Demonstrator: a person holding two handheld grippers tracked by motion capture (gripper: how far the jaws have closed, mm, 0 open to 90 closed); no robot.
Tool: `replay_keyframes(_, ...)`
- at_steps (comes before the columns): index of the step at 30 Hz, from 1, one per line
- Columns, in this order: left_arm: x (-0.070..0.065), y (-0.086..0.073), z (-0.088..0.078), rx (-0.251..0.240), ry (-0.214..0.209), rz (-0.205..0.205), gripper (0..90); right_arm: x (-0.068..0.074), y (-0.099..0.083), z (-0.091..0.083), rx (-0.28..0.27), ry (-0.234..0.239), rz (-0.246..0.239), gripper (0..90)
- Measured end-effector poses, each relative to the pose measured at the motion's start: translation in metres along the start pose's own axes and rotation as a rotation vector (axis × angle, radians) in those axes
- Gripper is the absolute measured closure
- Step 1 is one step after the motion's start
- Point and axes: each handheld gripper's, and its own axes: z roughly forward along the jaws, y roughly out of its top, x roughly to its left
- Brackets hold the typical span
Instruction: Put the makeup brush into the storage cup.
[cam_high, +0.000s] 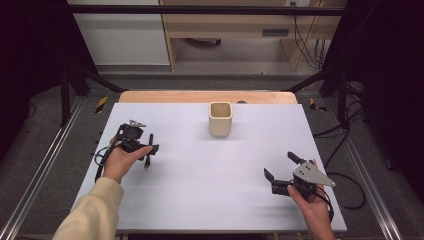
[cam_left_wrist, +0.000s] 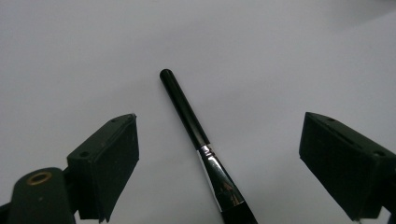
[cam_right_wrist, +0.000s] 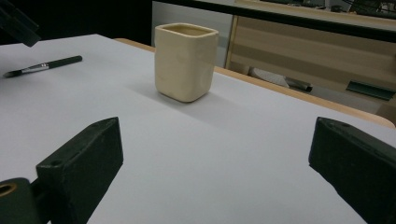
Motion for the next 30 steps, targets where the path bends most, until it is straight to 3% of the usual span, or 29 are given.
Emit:
replay_keyframes(17, 0.000, 0.004, 0.014, 0.072, 0.031, -0.071, 13.6, -0.001, 0.001, 0.000, 0.007, -0.001, 0.014, 3.6)
replay_keyframes(30, 0.002, 0.003, 0.022, 0.104, 0.058, -0.075, 12.5, -0.001, 0.001, 0.000, 0.007, -0.001, 0.017, 3.6)
